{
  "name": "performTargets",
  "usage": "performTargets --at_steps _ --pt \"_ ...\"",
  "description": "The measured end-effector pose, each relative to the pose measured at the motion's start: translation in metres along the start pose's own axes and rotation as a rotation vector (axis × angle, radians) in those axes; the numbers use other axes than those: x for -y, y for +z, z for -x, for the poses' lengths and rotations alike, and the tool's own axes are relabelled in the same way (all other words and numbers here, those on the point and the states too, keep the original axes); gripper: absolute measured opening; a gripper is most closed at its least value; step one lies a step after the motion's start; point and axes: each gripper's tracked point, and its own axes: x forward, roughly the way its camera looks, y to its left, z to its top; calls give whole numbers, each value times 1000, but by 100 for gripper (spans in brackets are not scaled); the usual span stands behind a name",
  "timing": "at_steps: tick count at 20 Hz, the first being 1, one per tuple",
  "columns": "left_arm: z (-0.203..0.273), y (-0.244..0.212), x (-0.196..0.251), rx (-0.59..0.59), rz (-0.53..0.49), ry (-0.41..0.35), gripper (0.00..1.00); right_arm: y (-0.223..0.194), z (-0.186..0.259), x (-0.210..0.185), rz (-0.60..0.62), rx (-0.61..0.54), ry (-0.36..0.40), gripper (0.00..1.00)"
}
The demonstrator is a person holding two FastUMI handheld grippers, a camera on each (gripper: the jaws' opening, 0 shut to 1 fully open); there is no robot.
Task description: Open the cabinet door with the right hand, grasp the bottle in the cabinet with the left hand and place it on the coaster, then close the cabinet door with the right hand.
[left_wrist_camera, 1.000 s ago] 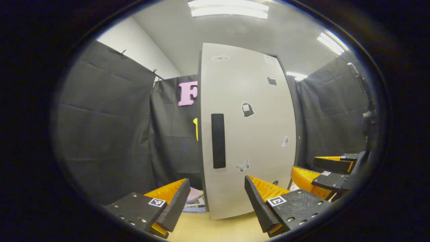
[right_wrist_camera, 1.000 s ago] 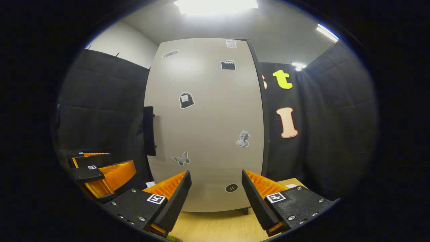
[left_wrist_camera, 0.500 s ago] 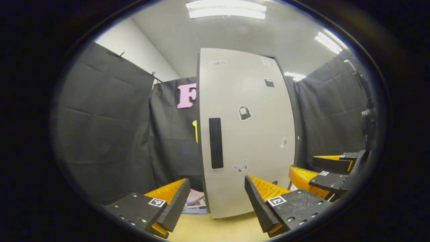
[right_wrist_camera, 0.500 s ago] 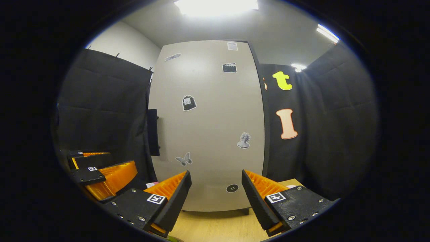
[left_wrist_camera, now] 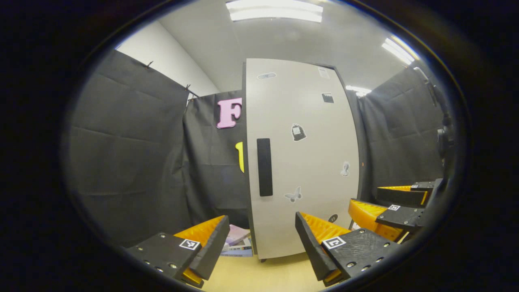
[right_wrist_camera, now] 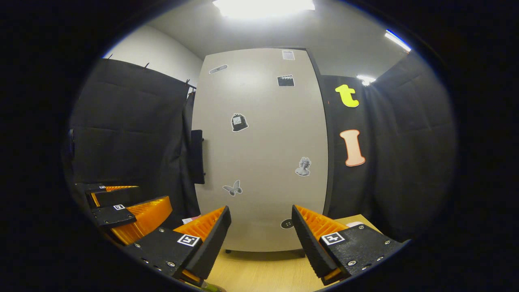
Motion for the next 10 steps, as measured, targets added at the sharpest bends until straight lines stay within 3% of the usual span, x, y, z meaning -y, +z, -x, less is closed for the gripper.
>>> performTargets --at_steps 10 --pt "-9 -1 1 -6 9 -19 96 6 -7 -9 -17 13 11 93"
